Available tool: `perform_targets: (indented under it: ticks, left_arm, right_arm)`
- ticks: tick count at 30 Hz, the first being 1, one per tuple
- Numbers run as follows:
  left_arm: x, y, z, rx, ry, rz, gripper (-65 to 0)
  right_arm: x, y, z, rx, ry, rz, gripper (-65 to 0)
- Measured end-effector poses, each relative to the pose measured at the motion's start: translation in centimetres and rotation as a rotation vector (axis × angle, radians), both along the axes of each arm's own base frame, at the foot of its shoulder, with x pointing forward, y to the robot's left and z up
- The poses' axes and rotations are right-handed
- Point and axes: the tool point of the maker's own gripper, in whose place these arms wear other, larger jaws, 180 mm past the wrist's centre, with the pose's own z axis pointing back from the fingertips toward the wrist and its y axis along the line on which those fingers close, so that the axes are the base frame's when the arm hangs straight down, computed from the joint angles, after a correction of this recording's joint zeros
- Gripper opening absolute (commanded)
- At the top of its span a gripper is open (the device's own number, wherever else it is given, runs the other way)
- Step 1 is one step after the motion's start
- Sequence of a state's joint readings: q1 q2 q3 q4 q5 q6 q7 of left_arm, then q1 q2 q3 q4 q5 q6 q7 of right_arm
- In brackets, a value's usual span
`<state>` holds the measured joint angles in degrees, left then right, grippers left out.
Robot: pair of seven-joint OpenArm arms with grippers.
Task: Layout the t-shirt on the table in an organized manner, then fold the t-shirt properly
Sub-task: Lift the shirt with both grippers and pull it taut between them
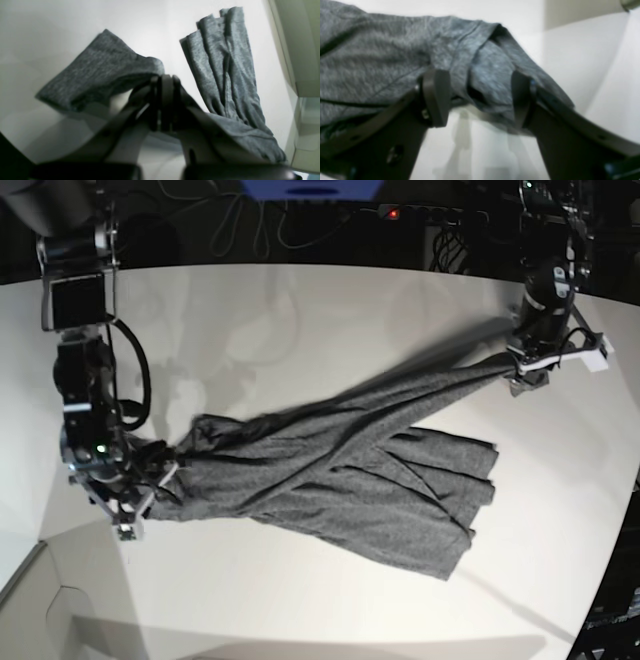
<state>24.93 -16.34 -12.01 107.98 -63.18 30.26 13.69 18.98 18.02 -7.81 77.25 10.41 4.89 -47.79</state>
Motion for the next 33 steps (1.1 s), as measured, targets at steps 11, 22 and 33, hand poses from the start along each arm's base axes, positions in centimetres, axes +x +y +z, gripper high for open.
perform_targets:
  ticks: [11, 22, 33]
  left_arm:
    - [0.0, 0.0, 0.0, -0.001, 0.0, 0.0, -64.6]
    - [0.1, 0.2, 0.1, 0.002, -0.004, 0.006, -64.6]
    - [0.8, 0.1, 1.0, -0.002, -0.033, 0.002, -64.6]
  right_arm:
    - [1.8, -0.1, -2.9, 0.0, 0.0, 0.012, -26.8]
    - [2.8, 0.4, -0.9, 0.002, -0.073, 0.029, -65.0]
    - [-1.6, -0.4, 5.6, -0.007, -0.287, 0.041, -65.0]
